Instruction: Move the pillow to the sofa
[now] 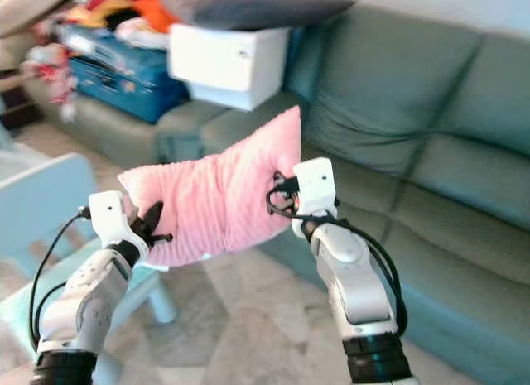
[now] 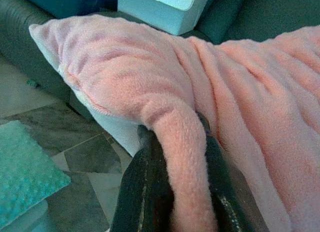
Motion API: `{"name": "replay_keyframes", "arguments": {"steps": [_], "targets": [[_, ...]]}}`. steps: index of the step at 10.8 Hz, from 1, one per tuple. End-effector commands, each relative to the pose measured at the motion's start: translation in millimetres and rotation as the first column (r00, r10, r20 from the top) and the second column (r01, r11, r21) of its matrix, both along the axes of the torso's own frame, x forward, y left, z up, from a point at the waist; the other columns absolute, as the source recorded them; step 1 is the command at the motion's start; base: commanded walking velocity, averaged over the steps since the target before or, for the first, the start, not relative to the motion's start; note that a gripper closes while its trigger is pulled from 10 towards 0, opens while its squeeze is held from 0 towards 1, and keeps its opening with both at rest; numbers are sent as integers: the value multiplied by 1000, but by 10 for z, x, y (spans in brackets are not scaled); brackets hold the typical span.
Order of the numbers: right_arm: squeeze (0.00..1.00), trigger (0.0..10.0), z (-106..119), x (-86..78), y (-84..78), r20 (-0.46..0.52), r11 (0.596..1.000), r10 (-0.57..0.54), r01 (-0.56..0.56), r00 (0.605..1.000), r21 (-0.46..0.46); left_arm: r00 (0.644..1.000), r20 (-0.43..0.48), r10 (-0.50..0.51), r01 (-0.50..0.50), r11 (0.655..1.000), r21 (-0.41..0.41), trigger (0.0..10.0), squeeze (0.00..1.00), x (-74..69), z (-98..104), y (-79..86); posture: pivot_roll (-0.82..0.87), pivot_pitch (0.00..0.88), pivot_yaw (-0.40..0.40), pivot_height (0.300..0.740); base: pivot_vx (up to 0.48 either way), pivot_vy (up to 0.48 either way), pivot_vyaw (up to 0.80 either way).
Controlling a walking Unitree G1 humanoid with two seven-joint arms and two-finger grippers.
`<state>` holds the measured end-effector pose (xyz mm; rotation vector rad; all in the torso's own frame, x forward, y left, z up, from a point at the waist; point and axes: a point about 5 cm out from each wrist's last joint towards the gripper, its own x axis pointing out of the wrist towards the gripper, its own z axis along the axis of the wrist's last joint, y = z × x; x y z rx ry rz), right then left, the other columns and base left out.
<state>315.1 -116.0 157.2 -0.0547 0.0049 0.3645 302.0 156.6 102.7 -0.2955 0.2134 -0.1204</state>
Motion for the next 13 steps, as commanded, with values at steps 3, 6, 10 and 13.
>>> {"name": "replay_keyframes", "arguments": {"steps": [3, 6, 10, 13], "targets": [[0, 10000, 33, 6, -52, 6, 1000, -11, 11, 1000, -11, 989, 76, -124, 119, 991, 69, 10000, 0, 26, 116, -226, -149, 0, -41, 740, 0, 0, 0], [0, 10000, 31, 1, -64, 1, 1000, -17, 17, 1000, -17, 985, 91, -145, 147, 989, -19, 10000, 0, 6, 136, -254, -156, 0, -43, 740, 0, 0, -533], [0, 10000, 39, 4, -77, 0, 1000, -17, 17, 1000, -23, 981, 104, -163, 168, 985, -40, 10000, 0, -7, 132, -284, -160, 0, -46, 740, 0, 0, -800], [0, 10000, 41, -2, -83, -2, 1000, -15, 15, 1000, -25, 979, 99, -180, 186, 981, -57, 10000, 0, -23, 114, -318, -164, 0, -49, 740, 174, 0, -800]]}}
